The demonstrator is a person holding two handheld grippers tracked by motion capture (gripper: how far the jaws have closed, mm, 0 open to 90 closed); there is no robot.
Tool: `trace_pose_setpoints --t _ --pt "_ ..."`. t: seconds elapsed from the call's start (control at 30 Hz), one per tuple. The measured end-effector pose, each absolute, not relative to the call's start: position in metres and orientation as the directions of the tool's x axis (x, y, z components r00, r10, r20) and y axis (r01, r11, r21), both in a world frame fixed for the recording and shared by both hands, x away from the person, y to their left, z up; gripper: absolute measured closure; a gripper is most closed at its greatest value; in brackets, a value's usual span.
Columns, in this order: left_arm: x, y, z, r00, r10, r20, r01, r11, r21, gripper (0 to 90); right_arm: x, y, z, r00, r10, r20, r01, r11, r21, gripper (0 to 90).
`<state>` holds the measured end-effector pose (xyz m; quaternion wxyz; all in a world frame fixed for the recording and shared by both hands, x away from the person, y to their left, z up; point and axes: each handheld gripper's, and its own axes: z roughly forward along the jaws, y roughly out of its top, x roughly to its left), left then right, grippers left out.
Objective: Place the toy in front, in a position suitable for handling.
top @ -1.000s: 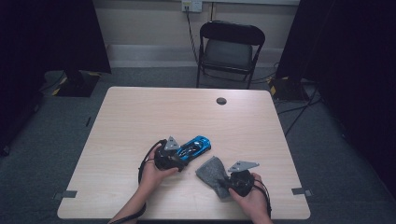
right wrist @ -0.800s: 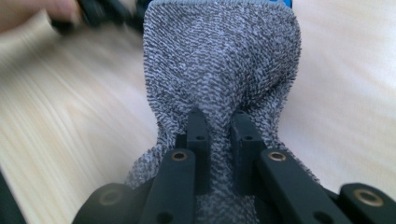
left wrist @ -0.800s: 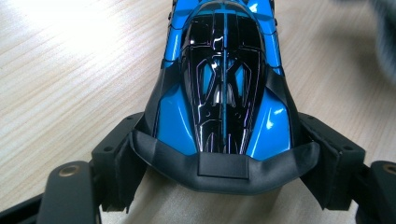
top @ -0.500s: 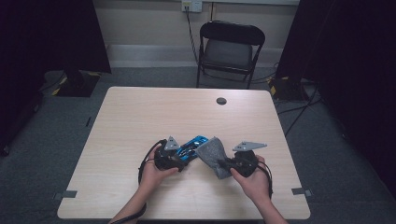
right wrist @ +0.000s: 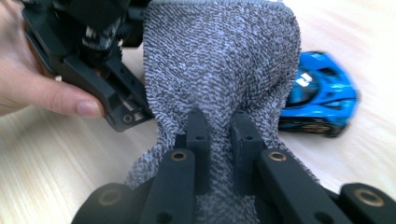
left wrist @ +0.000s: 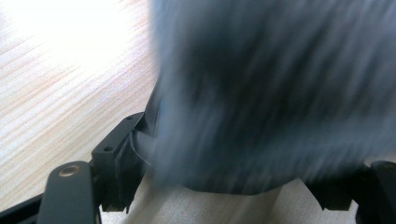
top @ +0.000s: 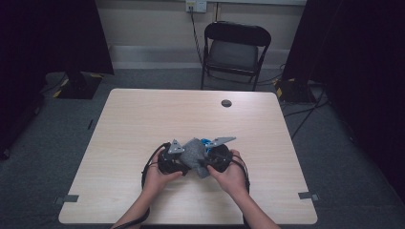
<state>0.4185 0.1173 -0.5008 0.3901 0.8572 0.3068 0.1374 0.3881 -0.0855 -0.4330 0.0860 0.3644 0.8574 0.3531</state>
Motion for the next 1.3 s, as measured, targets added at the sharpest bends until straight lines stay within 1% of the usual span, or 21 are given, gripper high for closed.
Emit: trace_pose_setpoints --t 0.07,0.1,0.33,0.63,0.8,1.3 --pt "0.419 0.117 -0.501 0.774 0.633 -0.004 0.419 -0.507 0.753 24.0 0.389 -0.083 -0.435 -0.723 0.683 0.100 0.562 0.498 0.661 80.2" --pt "0.419 0.117 -0.501 0.774 0.633 -0.005 0.419 -0.507 0.753 24.0 0.389 -0.076 -0.439 -0.732 0.676 0.086 0.559 0.524 0.642 80.2" --pt "0.419 0.117 -0.501 0.774 0.633 -0.005 0.419 -0.507 0.753 24.0 0.395 -0.071 -0.443 -0.736 0.673 0.074 0.566 0.551 0.613 80.1" --pt "0.419 0.118 -0.501 0.776 0.631 -0.001 0.417 -0.511 0.751 24.0 0.403 -0.077 -0.444 -0.711 0.697 0.088 0.593 0.529 0.607 79.9" --pt "0.418 0.117 -0.501 0.774 0.633 -0.008 0.422 -0.507 0.751 24.0 0.414 -0.091 -0.446 -0.668 0.736 0.107 0.636 0.490 0.596 79.9" --pt "0.418 0.117 -0.501 0.775 0.632 -0.008 0.422 -0.507 0.752 24.0 0.440 -0.117 -0.450 -0.572 0.810 0.128 0.693 0.394 0.604 79.9"
